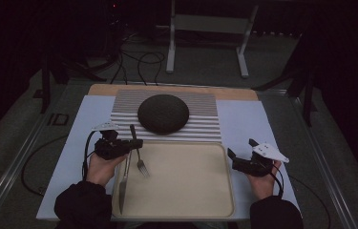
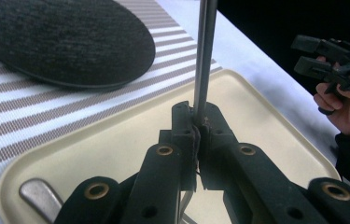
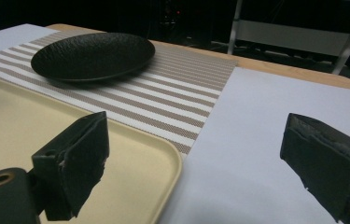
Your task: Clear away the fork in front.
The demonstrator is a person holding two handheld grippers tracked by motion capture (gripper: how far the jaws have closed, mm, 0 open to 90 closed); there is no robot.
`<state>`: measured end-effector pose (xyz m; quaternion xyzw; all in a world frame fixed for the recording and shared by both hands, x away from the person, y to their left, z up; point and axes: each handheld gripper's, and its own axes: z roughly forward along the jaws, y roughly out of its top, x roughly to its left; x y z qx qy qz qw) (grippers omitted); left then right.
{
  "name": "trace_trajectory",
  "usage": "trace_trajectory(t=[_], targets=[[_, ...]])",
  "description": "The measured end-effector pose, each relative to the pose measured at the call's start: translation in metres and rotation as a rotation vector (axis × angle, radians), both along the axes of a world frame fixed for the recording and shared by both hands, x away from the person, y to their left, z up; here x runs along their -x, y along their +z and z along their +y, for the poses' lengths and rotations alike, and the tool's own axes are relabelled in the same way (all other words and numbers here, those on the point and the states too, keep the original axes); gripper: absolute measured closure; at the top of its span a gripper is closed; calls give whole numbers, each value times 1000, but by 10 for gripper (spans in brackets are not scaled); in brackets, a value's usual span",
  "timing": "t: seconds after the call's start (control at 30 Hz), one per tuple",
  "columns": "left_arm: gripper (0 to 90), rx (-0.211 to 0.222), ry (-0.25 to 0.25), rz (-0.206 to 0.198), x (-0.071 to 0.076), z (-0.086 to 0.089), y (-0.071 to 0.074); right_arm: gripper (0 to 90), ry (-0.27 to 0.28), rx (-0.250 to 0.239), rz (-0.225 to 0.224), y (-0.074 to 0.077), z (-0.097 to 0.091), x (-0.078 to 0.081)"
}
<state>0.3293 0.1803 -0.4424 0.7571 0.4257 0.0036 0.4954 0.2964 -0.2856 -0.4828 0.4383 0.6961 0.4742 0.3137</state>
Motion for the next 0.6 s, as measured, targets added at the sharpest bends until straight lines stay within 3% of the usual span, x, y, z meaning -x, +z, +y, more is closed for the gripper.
trace_trajectory(t=[0.3,0.47,0.57,0.6], targets=[[872,-19,-22,72,0,-2,-13,84,-3,3,5,-1,0,0],[865,8,-50,69,4,-1,-25,84,-12,6,7,-1,0,-1],[848,-3,-61,60,5,-2,-28,84,-17,7,11,-1,0,-1],[841,-26,-66,61,5,-4,-32,84,-18,9,12,-1,0,-1]])
